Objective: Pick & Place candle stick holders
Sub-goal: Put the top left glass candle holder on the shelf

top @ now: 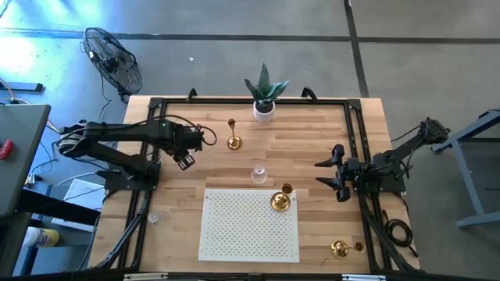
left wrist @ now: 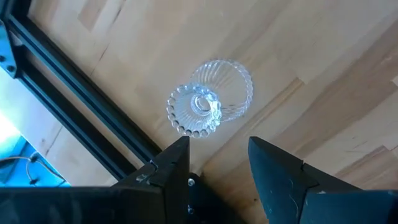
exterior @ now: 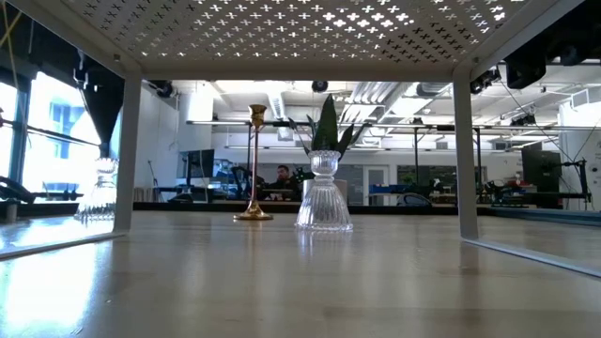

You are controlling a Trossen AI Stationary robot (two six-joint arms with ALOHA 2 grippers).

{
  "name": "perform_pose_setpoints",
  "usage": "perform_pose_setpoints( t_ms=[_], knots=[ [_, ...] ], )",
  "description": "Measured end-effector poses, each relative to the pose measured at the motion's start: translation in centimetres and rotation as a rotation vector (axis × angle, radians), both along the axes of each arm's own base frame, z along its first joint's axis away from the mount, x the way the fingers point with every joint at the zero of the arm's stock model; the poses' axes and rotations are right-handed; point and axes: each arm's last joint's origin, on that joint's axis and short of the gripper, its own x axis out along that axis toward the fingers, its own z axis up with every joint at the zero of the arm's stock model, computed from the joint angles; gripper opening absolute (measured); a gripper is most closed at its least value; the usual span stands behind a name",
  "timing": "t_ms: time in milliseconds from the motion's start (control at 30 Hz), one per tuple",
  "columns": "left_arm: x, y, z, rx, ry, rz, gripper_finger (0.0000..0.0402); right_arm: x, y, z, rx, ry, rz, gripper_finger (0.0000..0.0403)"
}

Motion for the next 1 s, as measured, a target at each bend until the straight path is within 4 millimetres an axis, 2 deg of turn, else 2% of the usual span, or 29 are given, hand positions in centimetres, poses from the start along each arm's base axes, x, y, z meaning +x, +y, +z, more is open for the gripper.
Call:
perform_pose_setpoints(
  t_ms=[300, 700, 1000],
  knots=[
    [0.4, -0.2, -0.1, -0.090, -0.044, 0.008, 0.0159, 0.0, 0.0, -0.1, -0.001, 0.006, 0.001, 0.0212],
    [0.6, -0.1, -0.2, -0.072, -0.066, 0.032, 0.0159, 0.0, 0.1, -0.1, -0.004, 0.013, 0.044, 0.0211],
    [0.2, 1.5, -0.3, -0.091, -0.060, 0.097, 0.0159, 0.0, 0.2, -0.1, -0.003, 0.012, 0.052, 0.0212]
  ],
)
